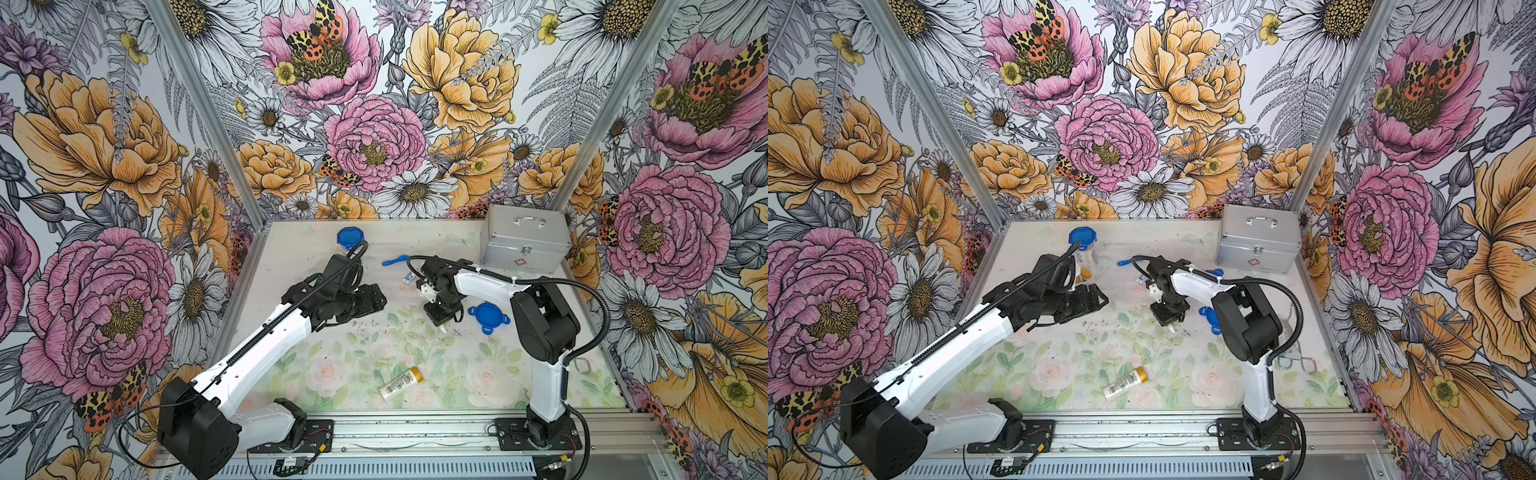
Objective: Pack away toiletry kits
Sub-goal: Pick up the toiletry item from the center of the board.
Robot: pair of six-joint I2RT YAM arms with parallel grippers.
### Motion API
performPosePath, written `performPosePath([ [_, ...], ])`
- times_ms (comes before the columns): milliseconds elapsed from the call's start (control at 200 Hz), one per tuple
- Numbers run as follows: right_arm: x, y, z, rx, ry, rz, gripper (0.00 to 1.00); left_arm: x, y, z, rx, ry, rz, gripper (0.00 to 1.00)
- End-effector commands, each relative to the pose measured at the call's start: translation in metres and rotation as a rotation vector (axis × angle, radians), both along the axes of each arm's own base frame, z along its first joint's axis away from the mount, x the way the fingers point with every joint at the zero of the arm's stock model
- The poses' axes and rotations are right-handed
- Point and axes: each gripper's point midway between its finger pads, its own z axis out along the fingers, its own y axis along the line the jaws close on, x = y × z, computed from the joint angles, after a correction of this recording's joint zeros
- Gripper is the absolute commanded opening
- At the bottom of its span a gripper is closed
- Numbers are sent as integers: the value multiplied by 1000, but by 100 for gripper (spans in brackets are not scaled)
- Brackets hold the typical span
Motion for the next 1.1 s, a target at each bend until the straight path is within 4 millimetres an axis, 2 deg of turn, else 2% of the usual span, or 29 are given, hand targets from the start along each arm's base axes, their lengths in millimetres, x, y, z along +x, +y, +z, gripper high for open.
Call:
performPosePath([
  [0,9,50,71,269,-153,67,0,0,-12,17,-76,-31,-84,83],
  [100,9,81,115,422,-222,100,0,2,-21,23,-103,-32,-114,84],
  [190,7,108,145,516,-267,142,0,5,-26,26,-111,-41,-116,87],
  [330,2,139,171,610,-283,191,0,15,-30,33,-179,-70,-59,98],
  [475,-3,155,182,656,-291,216,0,19,-28,31,-210,-77,-11,93],
  [595,-8,160,185,685,-290,223,0,21,-18,26,-222,-73,44,77],
  [700,-10,160,184,689,-284,217,0,21,-6,30,-241,-91,84,71],
  [861,-13,157,185,690,-288,217,0,23,10,39,-256,-128,118,66],
  [1096,-17,164,188,706,-283,236,0,32,2,39,-231,-132,111,67],
])
